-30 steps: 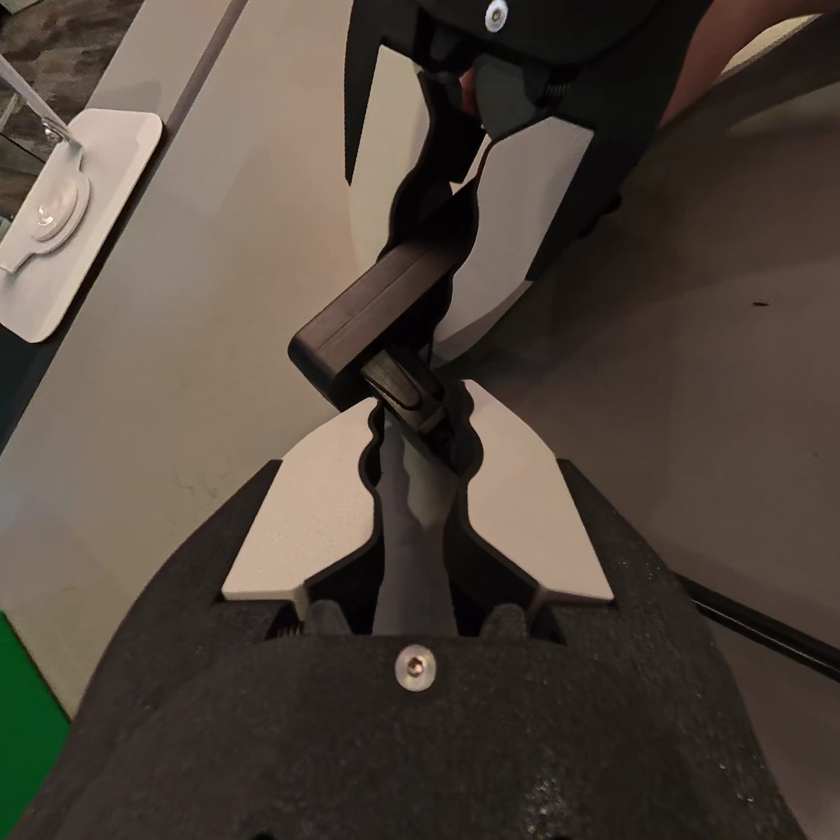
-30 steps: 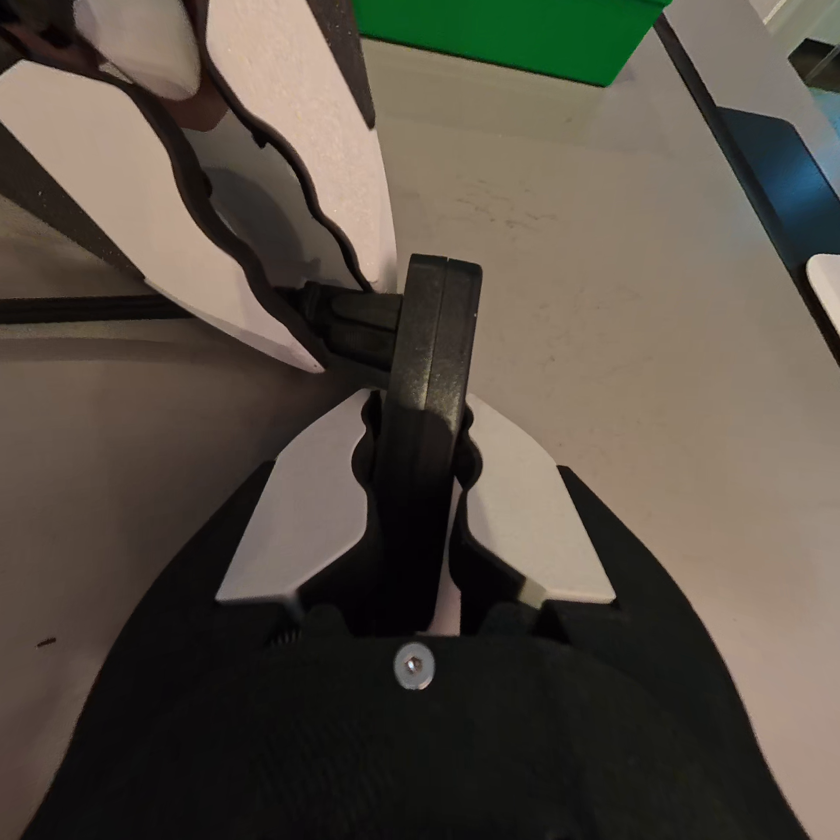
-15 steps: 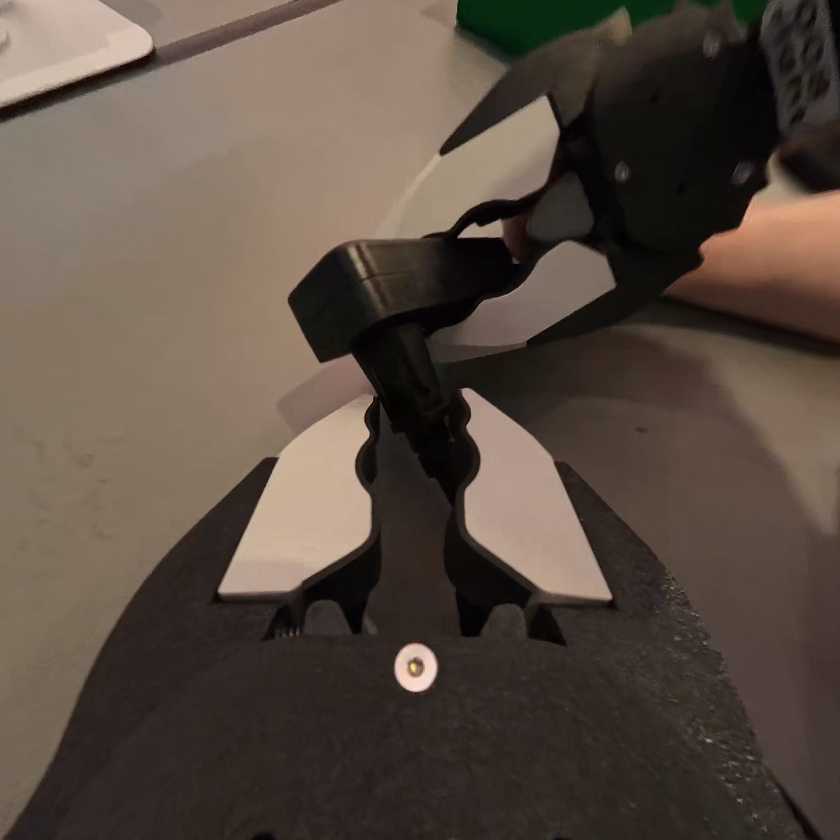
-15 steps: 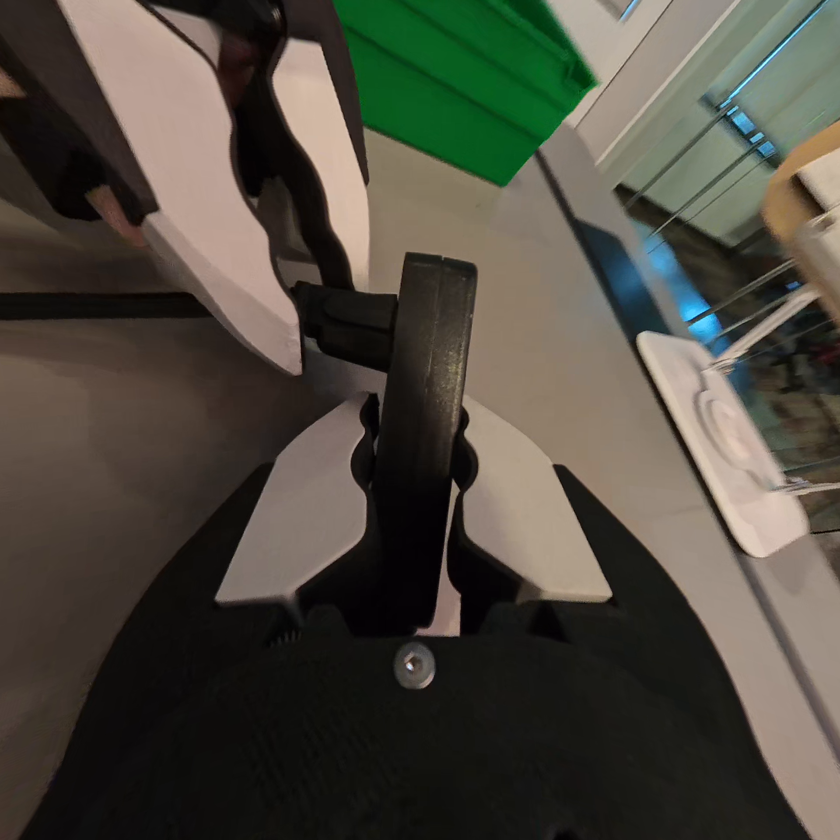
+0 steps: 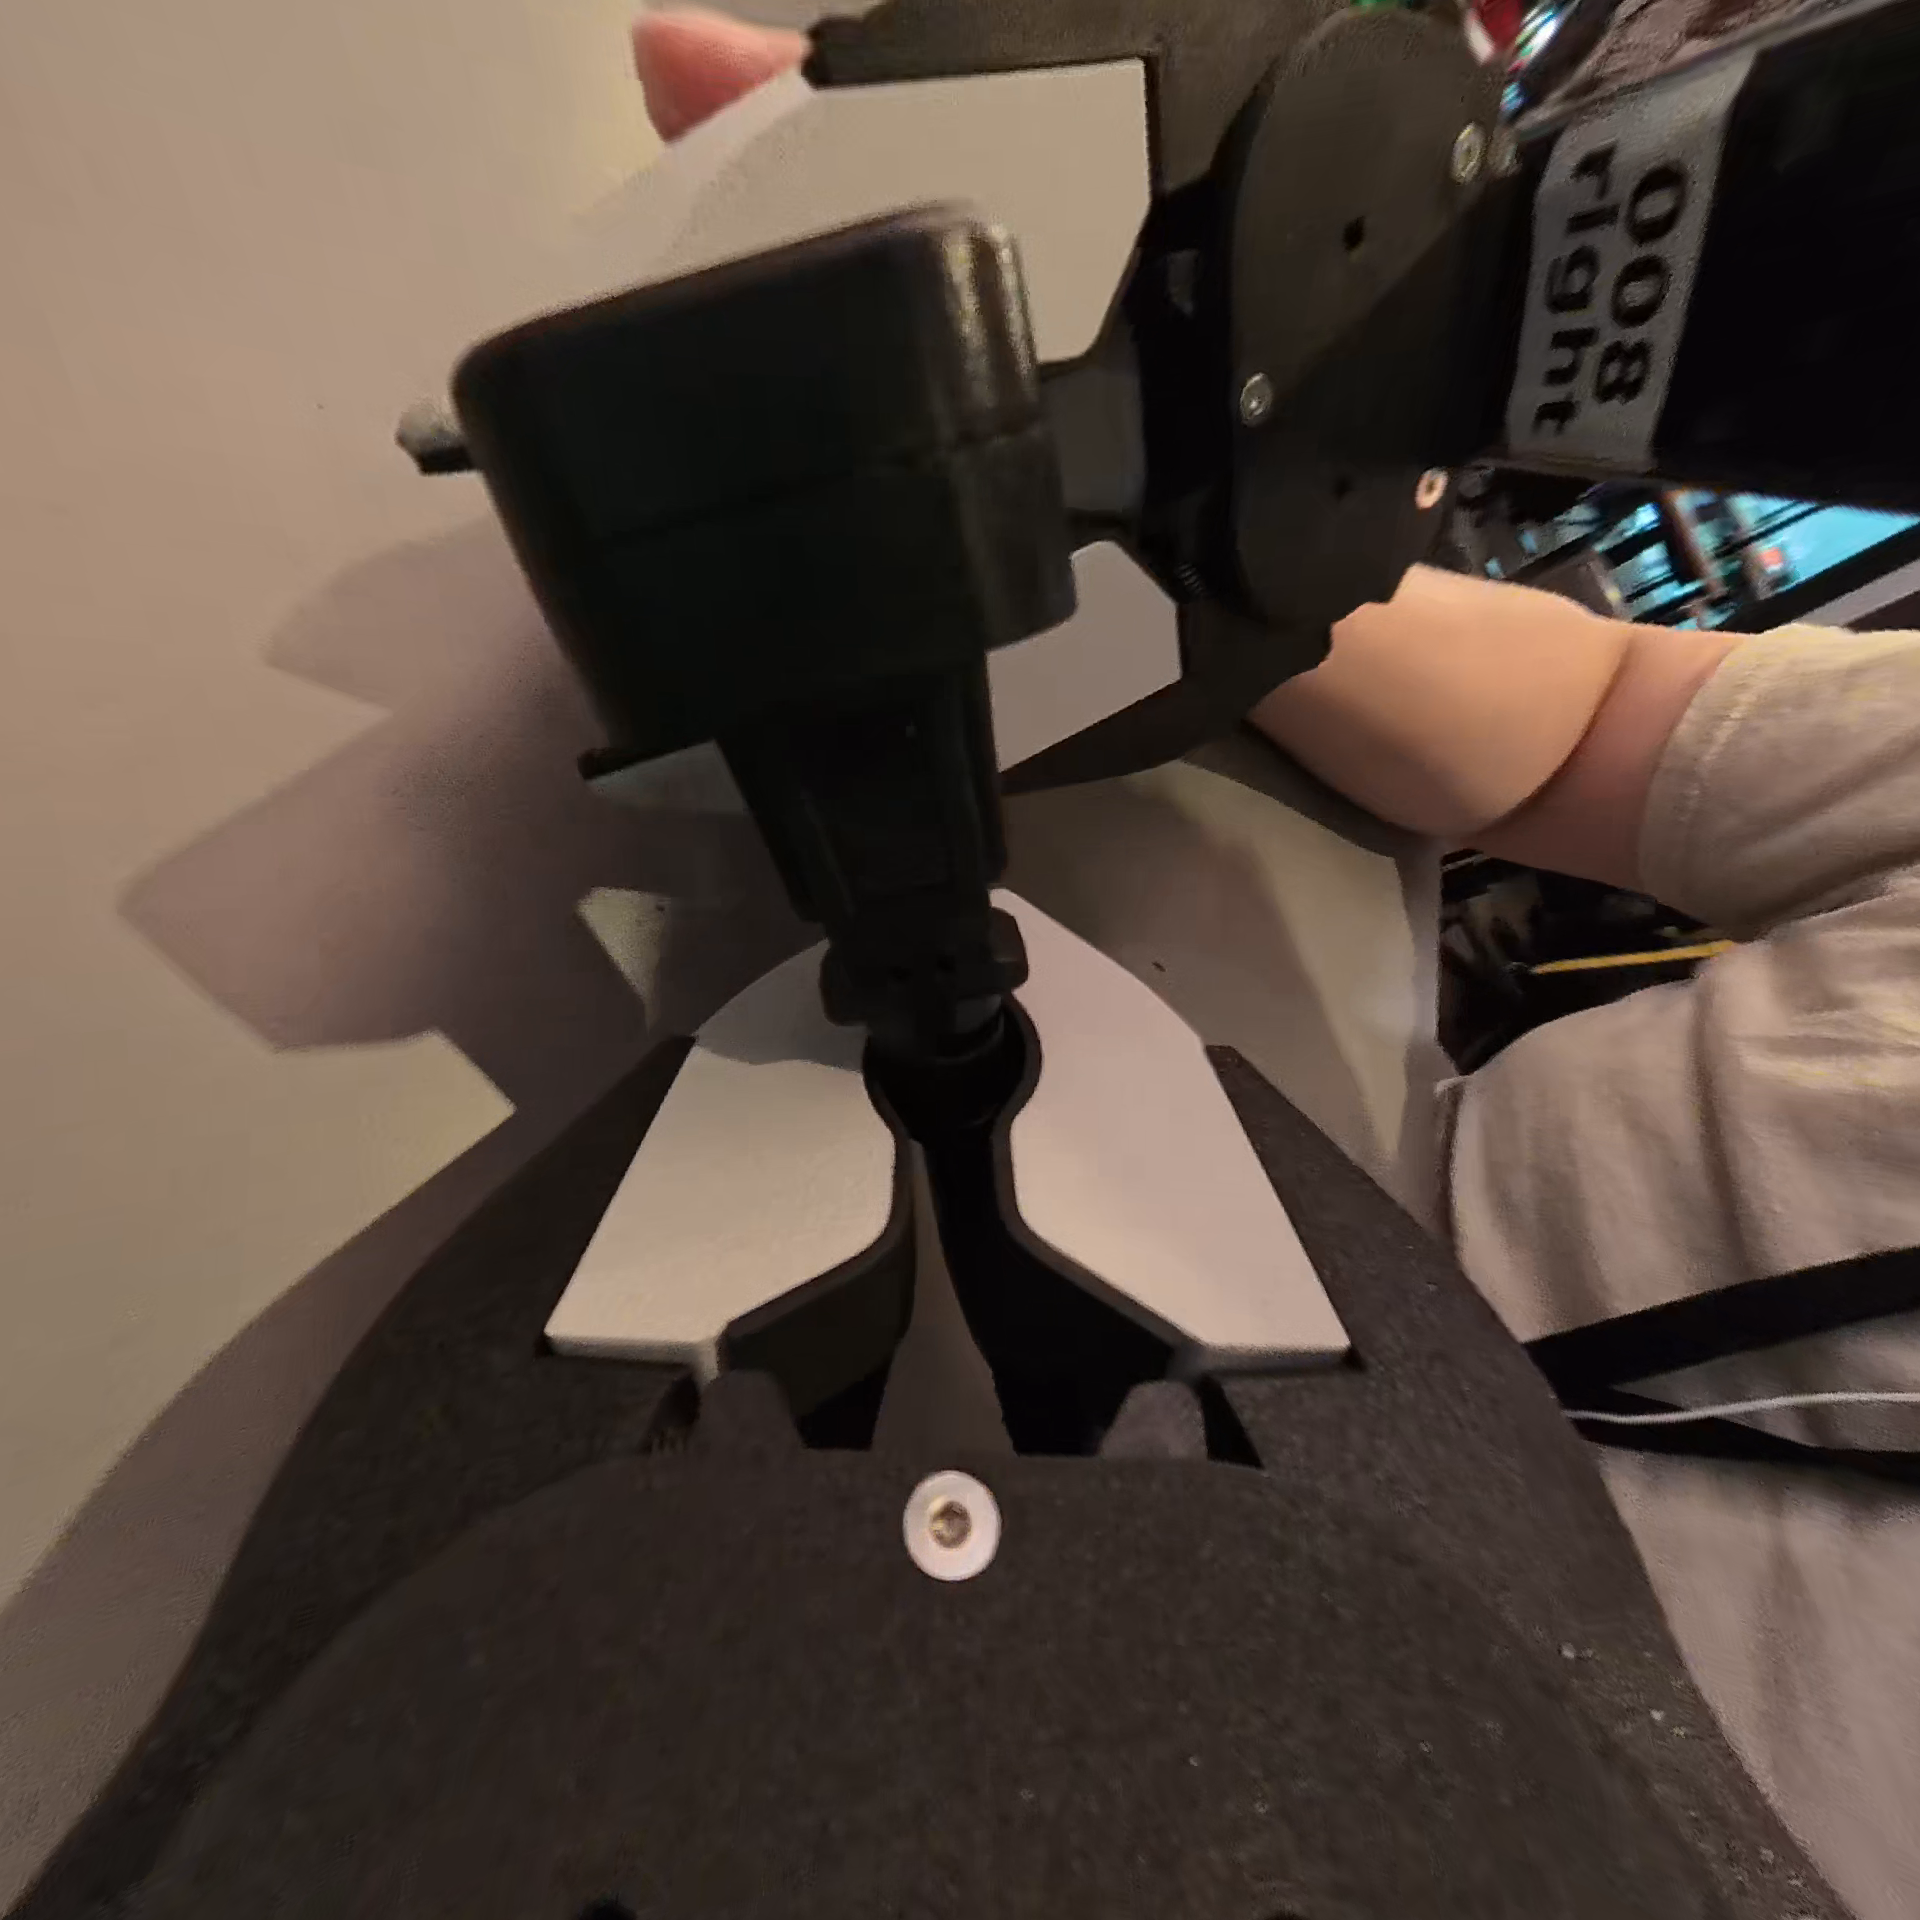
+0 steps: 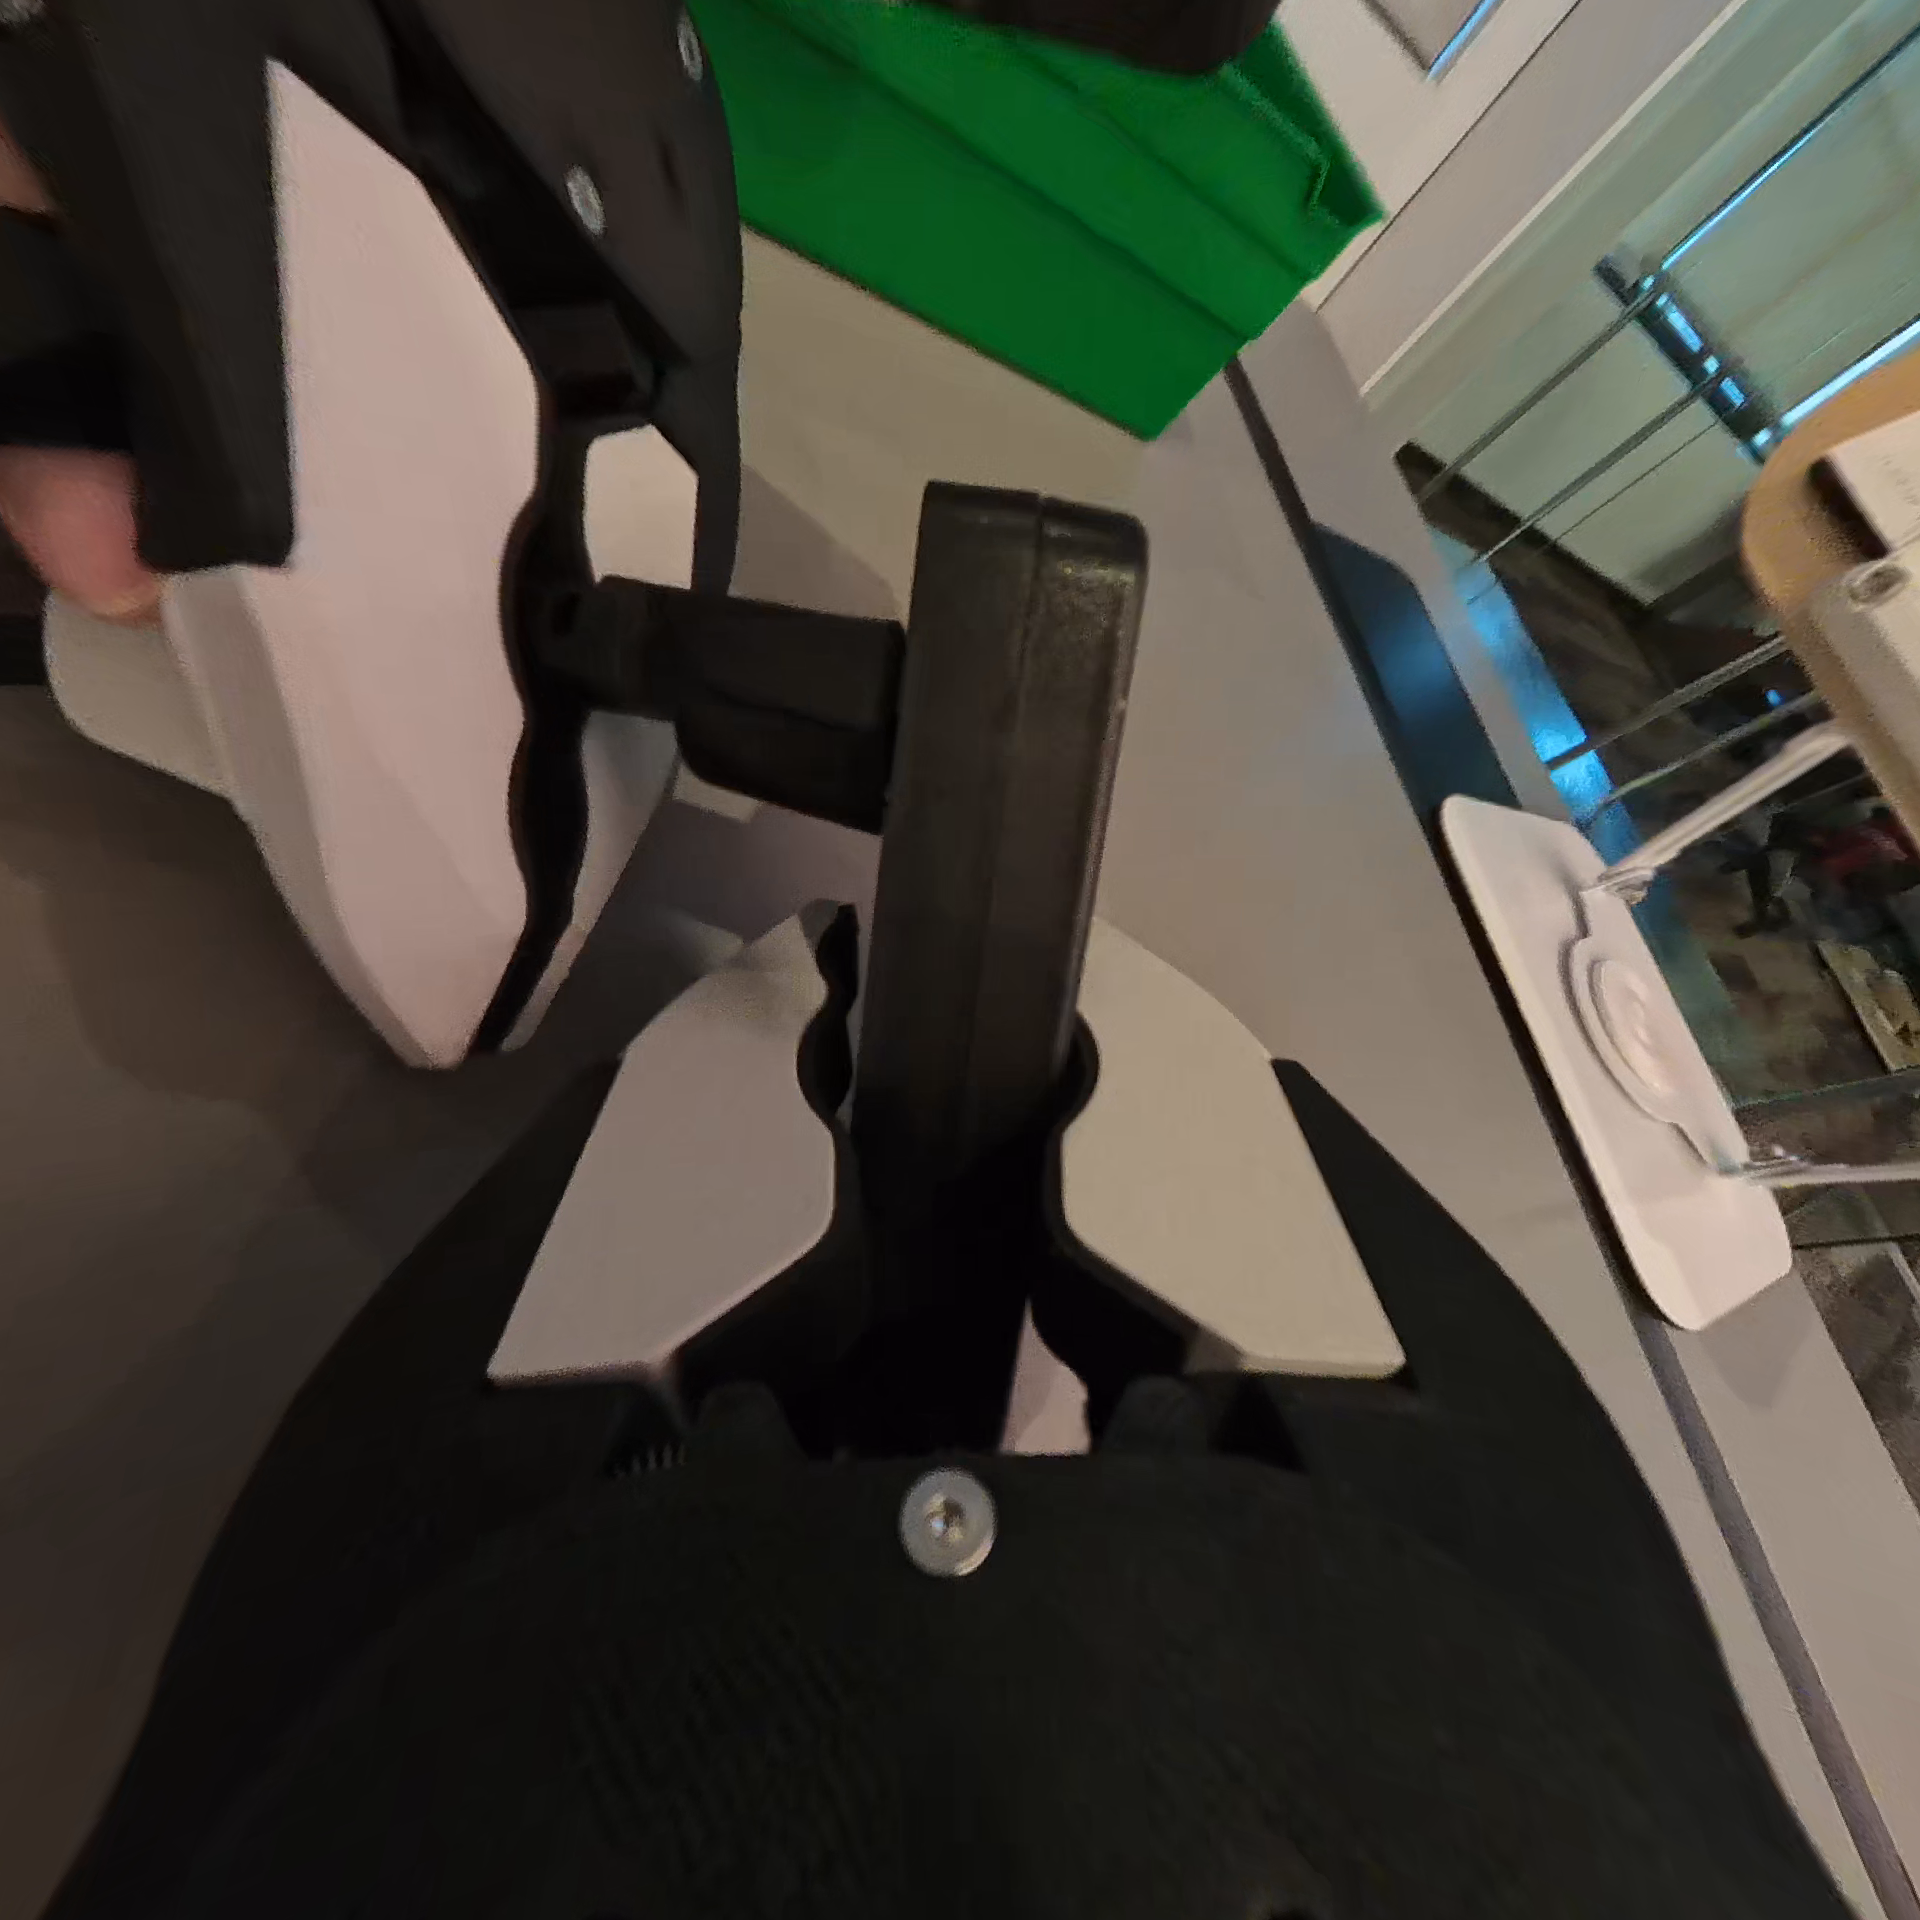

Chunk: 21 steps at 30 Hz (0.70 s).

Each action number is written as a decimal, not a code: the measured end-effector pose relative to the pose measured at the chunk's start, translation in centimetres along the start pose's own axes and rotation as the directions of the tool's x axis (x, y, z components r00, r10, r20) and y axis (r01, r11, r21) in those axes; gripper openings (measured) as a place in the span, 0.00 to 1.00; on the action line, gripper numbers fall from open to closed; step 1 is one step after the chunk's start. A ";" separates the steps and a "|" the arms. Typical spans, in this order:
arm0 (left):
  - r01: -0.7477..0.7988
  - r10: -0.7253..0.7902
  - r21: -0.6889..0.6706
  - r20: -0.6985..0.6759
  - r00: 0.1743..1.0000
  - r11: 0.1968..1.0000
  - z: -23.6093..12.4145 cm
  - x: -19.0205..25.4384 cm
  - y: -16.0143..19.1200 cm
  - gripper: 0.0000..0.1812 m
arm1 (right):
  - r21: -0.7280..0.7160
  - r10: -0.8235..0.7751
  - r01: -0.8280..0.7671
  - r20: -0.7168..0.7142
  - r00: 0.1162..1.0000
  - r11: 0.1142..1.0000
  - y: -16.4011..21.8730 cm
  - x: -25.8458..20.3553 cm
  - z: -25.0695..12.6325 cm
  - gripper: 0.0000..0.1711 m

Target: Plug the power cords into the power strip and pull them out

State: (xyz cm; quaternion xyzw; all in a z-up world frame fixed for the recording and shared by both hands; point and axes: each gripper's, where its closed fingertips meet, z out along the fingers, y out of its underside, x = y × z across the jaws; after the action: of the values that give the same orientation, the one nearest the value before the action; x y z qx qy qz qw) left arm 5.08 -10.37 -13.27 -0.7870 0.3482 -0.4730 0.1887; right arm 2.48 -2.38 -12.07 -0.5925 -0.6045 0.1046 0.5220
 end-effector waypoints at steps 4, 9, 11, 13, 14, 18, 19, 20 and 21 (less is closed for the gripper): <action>-0.004 0.004 0.000 0.024 1.000 1.000 0.0 -0.1 0.0 0.04 | -0.010 0.025 -0.024 0.029 0.999 1.000 -0.1 -0.1 0.3 0.21; -0.081 0.082 -0.019 0.042 0.996 0.996 1.1 1.2 -0.1 0.04 | -0.082 0.050 -0.051 -0.013 0.999 0.995 0.6 0.5 1.2 0.31; -0.075 0.075 0.000 0.036 0.997 0.997 1.0 1.4 -0.7 0.04 | -0.066 0.065 -0.067 -0.037 0.997 0.996 0.5 0.9 0.9 0.30; -0.071 0.071 0.007 0.028 0.997 0.997 0.8 1.3 -0.7 0.04 | -0.067 0.082 -0.084 -0.023 0.996 0.994 0.4 0.9 1.0 0.30; -0.070 0.069 0.003 0.046 0.997 0.998 0.9 0.9 -0.5 0.04 | -0.068 0.071 -0.072 -0.017 0.997 0.995 0.5 0.8 1.3 0.31; -0.109 0.109 -0.008 0.047 0.993 0.994 1.1 1.2 -0.3 0.05 | -0.037 0.046 -0.046 0.004 0.999 0.998 0.4 0.5 1.4 0.31; -0.127 0.127 0.001 0.037 0.991 0.992 1.2 1.4 -0.4 0.06 | -0.014 0.046 -0.046 0.003 0.999 0.999 0.2 0.6 1.4 0.31; -0.145 0.144 0.011 0.030 0.989 0.989 1.3 1.5 -0.5 0.08 | 0.001 0.041 -0.041 0.002 0.999 0.999 0.1 0.7 1.3 0.30; -0.166 0.165 0.023 0.022 0.986 0.986 1.4 1.6 -0.6 0.11 | -0.002 0.032 -0.032 -0.005 0.999 0.999 0.1 0.7 1.3 0.30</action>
State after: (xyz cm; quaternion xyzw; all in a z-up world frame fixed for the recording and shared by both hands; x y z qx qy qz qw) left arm 7.04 -11.17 -12.60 -0.7577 0.4044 -0.4522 0.2405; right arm 1.74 -1.12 -12.31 -0.6030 -0.5935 0.1109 0.5213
